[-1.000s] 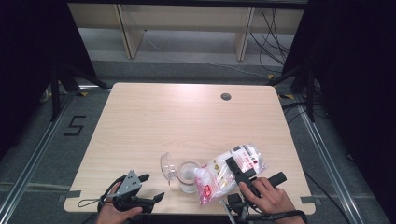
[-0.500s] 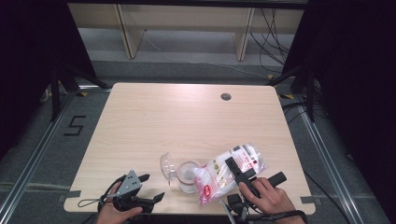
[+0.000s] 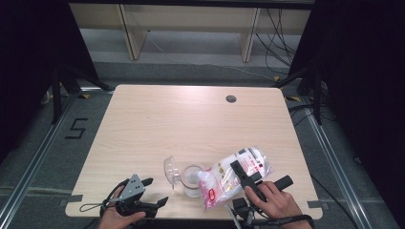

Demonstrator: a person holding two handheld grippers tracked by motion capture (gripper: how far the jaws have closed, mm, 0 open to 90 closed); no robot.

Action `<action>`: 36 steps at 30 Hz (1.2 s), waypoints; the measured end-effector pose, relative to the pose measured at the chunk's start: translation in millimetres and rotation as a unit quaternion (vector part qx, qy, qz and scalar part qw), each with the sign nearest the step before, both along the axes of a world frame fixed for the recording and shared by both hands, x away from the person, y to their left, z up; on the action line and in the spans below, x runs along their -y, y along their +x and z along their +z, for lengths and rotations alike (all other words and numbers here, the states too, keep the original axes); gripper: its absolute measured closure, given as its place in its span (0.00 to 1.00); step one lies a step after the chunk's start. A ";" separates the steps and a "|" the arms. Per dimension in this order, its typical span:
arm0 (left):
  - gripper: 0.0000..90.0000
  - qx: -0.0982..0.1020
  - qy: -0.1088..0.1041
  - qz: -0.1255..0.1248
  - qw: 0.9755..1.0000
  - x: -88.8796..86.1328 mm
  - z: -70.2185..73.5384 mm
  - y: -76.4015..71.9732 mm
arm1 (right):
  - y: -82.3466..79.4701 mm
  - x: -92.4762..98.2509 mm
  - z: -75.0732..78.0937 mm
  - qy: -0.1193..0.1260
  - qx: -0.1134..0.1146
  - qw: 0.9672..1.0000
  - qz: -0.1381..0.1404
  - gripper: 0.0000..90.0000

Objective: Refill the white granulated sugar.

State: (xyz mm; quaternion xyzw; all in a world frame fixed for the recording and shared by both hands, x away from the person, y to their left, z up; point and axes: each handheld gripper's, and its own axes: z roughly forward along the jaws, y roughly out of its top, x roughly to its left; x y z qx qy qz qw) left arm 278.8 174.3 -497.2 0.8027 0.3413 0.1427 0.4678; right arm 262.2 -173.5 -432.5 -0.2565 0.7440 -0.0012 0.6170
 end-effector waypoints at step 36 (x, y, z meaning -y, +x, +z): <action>0.17 -0.002 -0.007 0.001 1.000 1.0 -0.4 -0.1 | -1.4 -0.7 3.5 0.000 0.000 1.000 0.005 0.64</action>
